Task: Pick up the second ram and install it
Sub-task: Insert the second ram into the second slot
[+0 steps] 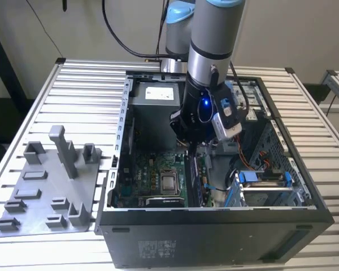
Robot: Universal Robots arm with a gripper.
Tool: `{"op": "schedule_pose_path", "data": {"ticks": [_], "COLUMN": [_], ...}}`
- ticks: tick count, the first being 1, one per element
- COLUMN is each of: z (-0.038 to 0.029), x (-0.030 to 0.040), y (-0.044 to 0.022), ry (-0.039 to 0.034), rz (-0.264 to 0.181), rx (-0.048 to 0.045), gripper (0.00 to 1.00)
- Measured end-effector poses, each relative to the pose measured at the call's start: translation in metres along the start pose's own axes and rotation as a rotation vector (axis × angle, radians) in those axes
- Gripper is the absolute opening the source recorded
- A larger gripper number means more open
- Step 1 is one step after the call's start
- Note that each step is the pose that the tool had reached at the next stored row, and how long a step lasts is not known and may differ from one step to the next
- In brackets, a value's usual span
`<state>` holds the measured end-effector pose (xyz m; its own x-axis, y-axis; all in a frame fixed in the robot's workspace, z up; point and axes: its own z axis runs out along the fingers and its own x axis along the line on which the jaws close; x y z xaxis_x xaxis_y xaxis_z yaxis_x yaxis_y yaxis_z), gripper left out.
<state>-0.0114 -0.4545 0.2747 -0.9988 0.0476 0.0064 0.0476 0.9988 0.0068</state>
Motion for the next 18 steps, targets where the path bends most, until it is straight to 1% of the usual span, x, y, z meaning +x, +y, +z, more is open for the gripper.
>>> {"op": "schedule_pose_path", "data": {"ticks": [5,13,18], "z": [0.0089,0.0232,0.0244], "x": [-0.0002,-0.0008,-0.0011], "y": [-0.0030,-0.0051,-0.0053], "ry": [0.0000,0.0000,0.0000], "rz": [0.001,0.006,0.006], "rx": [0.0002,0.0000,0.0001], "gripper": [0.14,0.14,0.14]}}
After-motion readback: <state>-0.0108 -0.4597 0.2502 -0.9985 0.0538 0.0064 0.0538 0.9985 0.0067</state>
